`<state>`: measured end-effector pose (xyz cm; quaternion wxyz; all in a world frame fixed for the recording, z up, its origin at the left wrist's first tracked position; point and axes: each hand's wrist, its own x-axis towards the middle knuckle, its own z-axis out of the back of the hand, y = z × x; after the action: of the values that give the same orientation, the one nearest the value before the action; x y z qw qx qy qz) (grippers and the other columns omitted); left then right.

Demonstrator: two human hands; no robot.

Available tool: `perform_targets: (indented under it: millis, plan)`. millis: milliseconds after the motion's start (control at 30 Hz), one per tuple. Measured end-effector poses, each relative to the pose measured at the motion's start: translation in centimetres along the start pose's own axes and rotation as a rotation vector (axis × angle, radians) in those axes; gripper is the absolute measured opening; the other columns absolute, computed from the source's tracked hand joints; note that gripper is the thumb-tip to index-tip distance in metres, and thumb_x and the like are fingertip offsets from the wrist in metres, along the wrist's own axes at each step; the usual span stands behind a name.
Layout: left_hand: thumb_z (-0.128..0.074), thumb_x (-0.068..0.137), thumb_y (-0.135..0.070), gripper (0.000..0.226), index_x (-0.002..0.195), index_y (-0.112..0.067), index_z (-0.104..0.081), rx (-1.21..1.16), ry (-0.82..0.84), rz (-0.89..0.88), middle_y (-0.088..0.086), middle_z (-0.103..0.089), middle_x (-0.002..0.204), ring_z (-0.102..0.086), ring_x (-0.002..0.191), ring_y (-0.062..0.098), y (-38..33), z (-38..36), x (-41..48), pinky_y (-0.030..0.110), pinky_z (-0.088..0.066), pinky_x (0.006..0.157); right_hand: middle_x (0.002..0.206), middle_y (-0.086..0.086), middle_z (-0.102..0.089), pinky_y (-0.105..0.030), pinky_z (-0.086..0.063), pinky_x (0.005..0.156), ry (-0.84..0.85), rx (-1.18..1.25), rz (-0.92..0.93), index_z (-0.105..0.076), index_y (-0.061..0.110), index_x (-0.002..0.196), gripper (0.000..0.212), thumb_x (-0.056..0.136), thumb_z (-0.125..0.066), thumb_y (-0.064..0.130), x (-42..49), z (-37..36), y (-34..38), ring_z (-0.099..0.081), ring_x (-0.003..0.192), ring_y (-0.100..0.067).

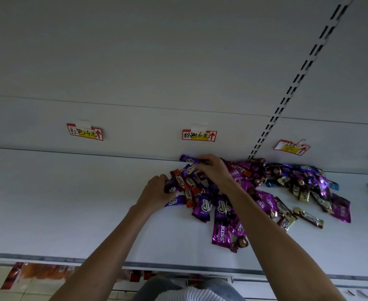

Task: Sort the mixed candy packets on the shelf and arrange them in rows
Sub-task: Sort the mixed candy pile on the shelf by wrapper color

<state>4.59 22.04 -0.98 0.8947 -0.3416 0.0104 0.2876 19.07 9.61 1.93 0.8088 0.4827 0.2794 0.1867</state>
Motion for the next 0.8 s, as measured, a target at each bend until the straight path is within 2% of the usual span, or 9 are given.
perform_targets:
  millis: [67, 133, 200, 267, 367, 467, 600, 700, 800]
  plan:
    - [-0.068, 0.081, -0.027, 0.027, 0.088, -0.009, -0.049, -0.027, -0.029, 0.005, 0.005, -0.052, 0.085, -0.055, 0.081, 0.023, -0.1, -0.1, 0.1, 0.026, -0.032, 0.054, 0.114, 0.0, -0.055, -0.017, -0.042, 0.078, 0.024, -0.264, 0.115, -0.054, 0.017, 0.126, 0.046, 0.082, -0.069, 0.017, -0.2, -0.8, -0.4, -0.054, 0.095, -0.013]
    - [-0.068, 0.081, -0.024, 0.024, 0.084, -0.008, -0.05, -0.067, -0.032, 0.019, 0.006, -0.056, 0.081, -0.057, 0.076, 0.023, 0.0, 0.0, 0.1, 0.024, -0.033, 0.05, 0.12, -0.005, -0.052, -0.023, -0.042, 0.081, 0.042, -0.537, 0.223, -0.058, 0.023, 0.125, 0.045, 0.081, -0.07, 0.021, -0.1, -1.6, -1.0, -0.052, 0.106, -0.02]
    - [-0.065, 0.082, -0.02, 0.018, 0.08, -0.007, -0.053, -0.112, -0.048, 0.033, 0.007, -0.059, 0.077, -0.059, 0.075, 0.024, 0.3, 0.2, 0.0, 0.025, -0.034, 0.051, 0.12, -0.007, -0.05, -0.03, -0.045, 0.081, 0.041, -0.66, 0.23, -0.061, 0.026, 0.122, 0.04, 0.083, -0.069, 0.026, -0.2, -1.9, -1.0, -0.051, 0.108, -0.023]
    - [-0.061, 0.083, -0.016, 0.013, 0.078, -0.006, -0.055, -0.166, -0.069, 0.048, 0.006, -0.06, 0.073, -0.06, 0.074, 0.025, 0.6, 0.5, -0.1, 0.026, -0.034, 0.053, 0.113, -0.007, -0.057, -0.032, -0.046, 0.076, 0.029, -0.61, 0.218, -0.059, 0.021, 0.119, 0.035, 0.084, -0.066, 0.025, -0.2, -1.6, -0.9, -0.056, 0.098, -0.022]
    - [-0.058, 0.085, -0.015, 0.013, 0.074, -0.015, -0.051, -0.276, -0.052, 0.095, 0.001, -0.057, 0.071, -0.055, 0.07, 0.018, 0.7, 1.1, -0.3, 0.023, -0.034, 0.054, 0.088, -0.011, -0.062, -0.035, -0.046, 0.061, -0.054, -0.436, 0.196, -0.049, 0.011, 0.109, 0.024, 0.089, -0.055, 0.023, -0.6, -1.0, -0.6, -0.058, 0.073, -0.024]
    - [-0.058, 0.084, -0.011, 0.007, 0.079, -0.015, -0.055, -0.505, -0.042, 0.175, 0.003, -0.06, 0.076, -0.055, 0.074, 0.018, 0.6, 1.4, -0.2, 0.025, -0.036, 0.06, 0.081, -0.013, -0.062, -0.042, -0.049, 0.061, -0.138, -0.4, 0.164, -0.046, 0.011, 0.103, 0.02, 0.089, -0.05, 0.024, -0.4, -0.7, -0.3, -0.061, 0.072, -0.033]
    - [-0.05, 0.09, -0.003, 0.014, 0.091, -0.012, -0.06, -0.929, 0.04, 0.268, 0.003, -0.069, 0.079, -0.065, 0.07, 0.013, 0.0, 1.5, -0.4, 0.022, -0.049, 0.061, 0.094, -0.006, -0.065, -0.028, -0.042, 0.062, -0.074, -0.6, 0.231, -0.052, 0.019, 0.122, 0.04, 0.084, -0.06, 0.026, -0.1, -1.5, 0.3, -0.061, 0.084, -0.025]
    - [-0.054, 0.09, -0.002, 0.013, 0.095, -0.011, -0.061, -0.946, 0.061, 0.233, 0.006, -0.069, 0.086, -0.068, 0.07, 0.011, -0.1, 1.6, -0.6, 0.02, -0.054, 0.058, 0.104, -0.006, -0.066, -0.028, -0.042, 0.065, 0.047, -0.763, 0.236, -0.052, 0.025, 0.13, 0.046, 0.085, -0.06, 0.02, 0.4, -3.0, 0.6, -0.06, 0.093, -0.023]
    - [-0.053, 0.091, -0.001, 0.012, 0.095, -0.01, -0.06, -0.974, 0.052, 0.248, 0.011, -0.068, 0.09, -0.069, 0.074, 0.017, 0.0, 1.6, -0.7, 0.029, -0.058, 0.066, 0.109, -0.008, -0.063, -0.032, -0.045, 0.069, 0.053, -0.907, 0.239, -0.059, 0.018, 0.119, 0.032, 0.086, -0.059, 0.022, 0.6, -3.5, 0.6, -0.06, 0.097, -0.027]
